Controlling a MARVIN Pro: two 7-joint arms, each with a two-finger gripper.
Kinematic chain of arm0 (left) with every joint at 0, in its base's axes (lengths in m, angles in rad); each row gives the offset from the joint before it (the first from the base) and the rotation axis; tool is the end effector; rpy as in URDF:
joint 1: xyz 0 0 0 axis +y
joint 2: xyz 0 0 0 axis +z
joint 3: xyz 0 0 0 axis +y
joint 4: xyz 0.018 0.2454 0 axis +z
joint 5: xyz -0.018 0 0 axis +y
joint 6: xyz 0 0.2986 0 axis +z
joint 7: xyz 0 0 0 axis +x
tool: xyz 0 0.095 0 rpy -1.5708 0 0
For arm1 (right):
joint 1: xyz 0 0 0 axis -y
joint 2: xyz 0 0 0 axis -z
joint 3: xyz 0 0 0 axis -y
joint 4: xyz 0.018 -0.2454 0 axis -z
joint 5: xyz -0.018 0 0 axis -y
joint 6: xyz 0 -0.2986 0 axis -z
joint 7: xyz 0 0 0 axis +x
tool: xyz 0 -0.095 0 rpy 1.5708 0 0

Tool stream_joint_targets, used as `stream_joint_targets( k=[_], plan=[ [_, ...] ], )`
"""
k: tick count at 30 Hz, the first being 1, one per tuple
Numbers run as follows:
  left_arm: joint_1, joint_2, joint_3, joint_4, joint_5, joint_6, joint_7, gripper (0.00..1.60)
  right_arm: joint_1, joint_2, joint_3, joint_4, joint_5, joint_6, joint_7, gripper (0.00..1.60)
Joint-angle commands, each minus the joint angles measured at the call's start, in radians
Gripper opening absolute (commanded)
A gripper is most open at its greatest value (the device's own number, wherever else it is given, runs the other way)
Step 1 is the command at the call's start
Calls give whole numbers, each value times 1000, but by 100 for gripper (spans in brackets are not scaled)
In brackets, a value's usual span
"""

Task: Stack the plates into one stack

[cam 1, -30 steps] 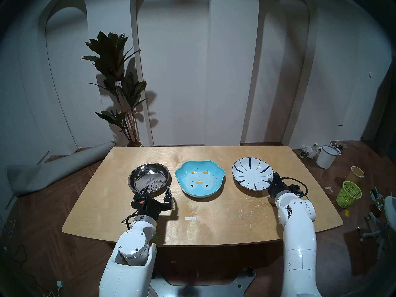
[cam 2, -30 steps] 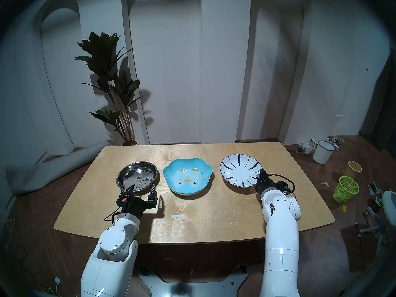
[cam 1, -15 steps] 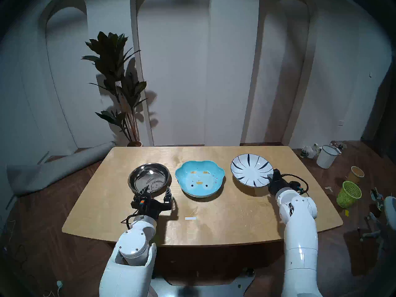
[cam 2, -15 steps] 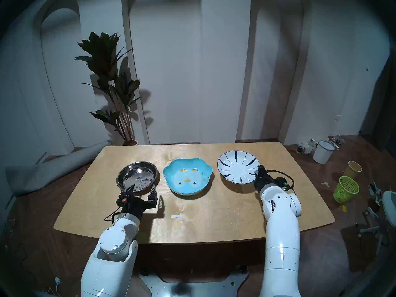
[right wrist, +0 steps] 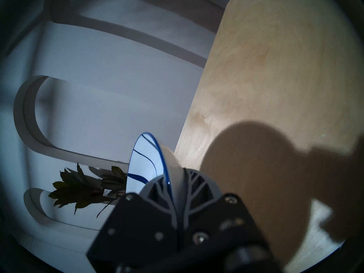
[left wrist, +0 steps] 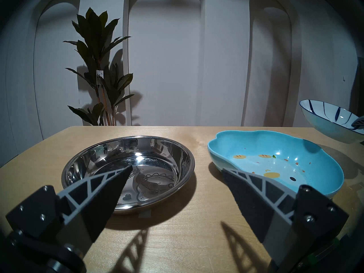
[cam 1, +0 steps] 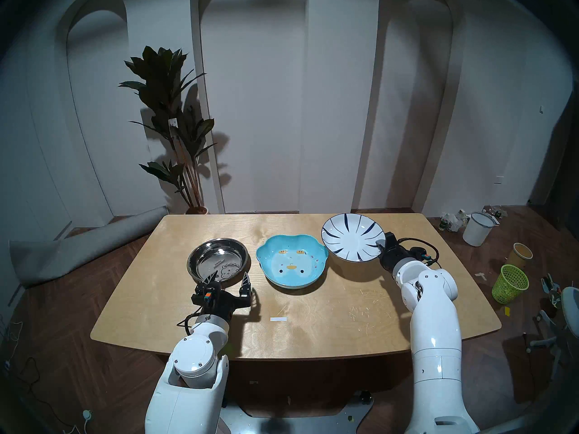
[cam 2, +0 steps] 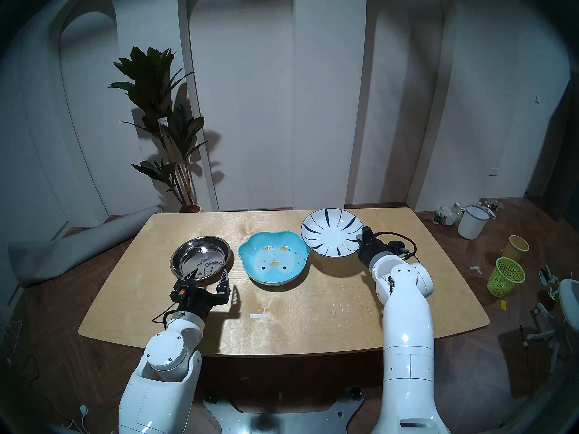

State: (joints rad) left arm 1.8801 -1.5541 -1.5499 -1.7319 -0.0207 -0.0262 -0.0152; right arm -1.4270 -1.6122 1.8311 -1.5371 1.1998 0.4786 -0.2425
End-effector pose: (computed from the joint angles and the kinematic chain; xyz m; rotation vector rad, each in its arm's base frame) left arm 0.3292 -0.0066 -0.3128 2.3275 -0.0299 2.0588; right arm 0.4323 -0.0588 -0.2562 -1.7206 1.0923 -1.1855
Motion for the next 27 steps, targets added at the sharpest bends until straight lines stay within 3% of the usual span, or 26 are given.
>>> stream_joint_targets(
  k=[1,15,27],
  plan=[
    [-7,0,0,-19,1,-4,0,160,97,-3,-64,-4,3,36,10,0],
    [-7,0,0,-20,2,-4,0,160,174,-17,-143,73,4,83,-26,0],
    [-6,0,1,-21,2,-3,1,160,182,-34,-175,100,4,103,-63,0]
  ],
)
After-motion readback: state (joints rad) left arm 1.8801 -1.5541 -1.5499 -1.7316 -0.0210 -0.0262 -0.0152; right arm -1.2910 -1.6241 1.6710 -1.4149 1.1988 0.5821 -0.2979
